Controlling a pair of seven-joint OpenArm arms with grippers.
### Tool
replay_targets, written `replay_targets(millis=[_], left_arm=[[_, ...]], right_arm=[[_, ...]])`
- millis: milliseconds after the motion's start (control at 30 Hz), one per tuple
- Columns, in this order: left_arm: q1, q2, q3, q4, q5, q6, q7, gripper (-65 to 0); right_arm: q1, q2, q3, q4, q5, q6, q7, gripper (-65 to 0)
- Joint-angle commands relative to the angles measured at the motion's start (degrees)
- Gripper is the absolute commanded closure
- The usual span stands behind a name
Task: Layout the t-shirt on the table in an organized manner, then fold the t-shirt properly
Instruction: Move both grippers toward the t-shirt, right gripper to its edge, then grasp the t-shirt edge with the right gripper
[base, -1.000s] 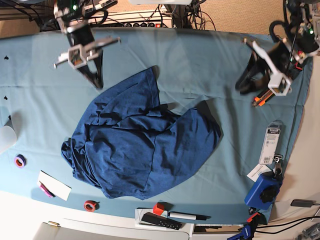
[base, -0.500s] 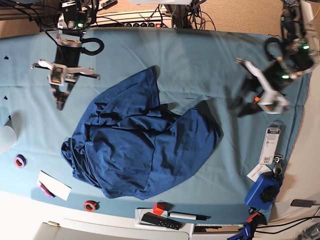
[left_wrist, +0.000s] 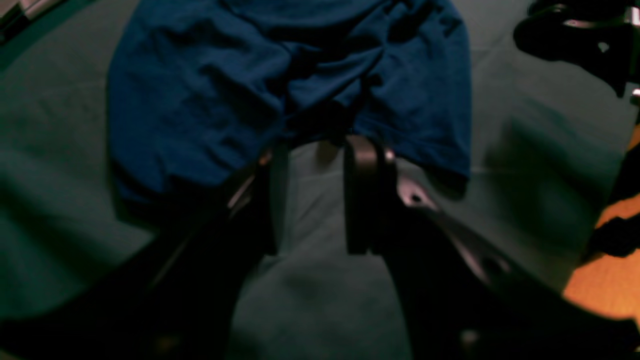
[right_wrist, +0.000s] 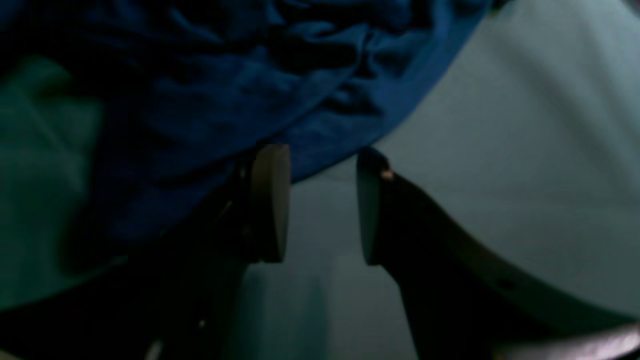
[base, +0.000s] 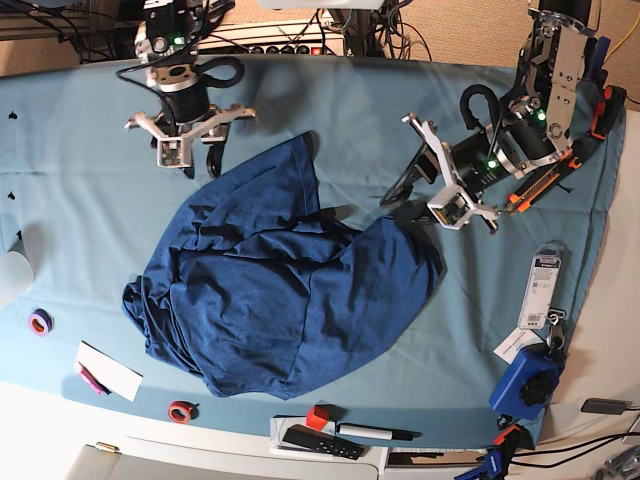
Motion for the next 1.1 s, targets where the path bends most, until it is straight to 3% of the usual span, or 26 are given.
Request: replay_targets(millis=[0, 133, 233, 367, 467, 633, 900, 1067], left_arm=[[-0.7, -0.6, -0.4, 0.9, -0.8, -0.1, -1.7, -19.7], [-0.6, -0.6, -0.4, 0.9, -0.8, -0.1, -1.6, -19.7], [-0.6, -0.6, -0.4, 0.9, -0.8, -0.1, -1.2, -19.7], [-0.6, -0.6, -0.4, 0.9, -0.8, -0.5, -1.2, -19.7], [-0.6, -0.6, -0.4, 0.9, -0.8, -0.5, -1.2, -19.7], [-0.6, -0.6, -0.4, 0.9, -0.8, -0.5, -1.2, -19.6], [-0.6, -0.6, -0.4, 0.9, -0.8, -0.4, -0.2, -19.6], [-0.6, -0.6, -0.4, 0.9, -0.7, 0.0, -0.2, -19.6]], right_arm=[[0.0, -1.1, 0.2, 1.0, 2.1, -0.9, 1.4, -22.6], [1.0, -5.9, 1.1, 1.0, 7.6, -2.3, 2.1, -22.6], [3.5, -8.4, 5.7, 1.0, 9.9, -2.2, 1.8, -22.6], [8.3, -8.5, 15.2, 1.0, 14.8, -1.7, -0.1, -22.6], [11.7, -8.5, 22.1, 0.7, 17.4, 1.6, -1.4, -22.5], [18.6, -5.9, 28.2, -5.5, 19.6, 3.7, -1.7, -22.5], [35.9, -0.5, 28.1, -29.2, 19.8, 8.7, -1.0, -22.5], [48.1, 1.1, 28.0, -37.3, 18.4, 9.4, -1.1, -22.5]])
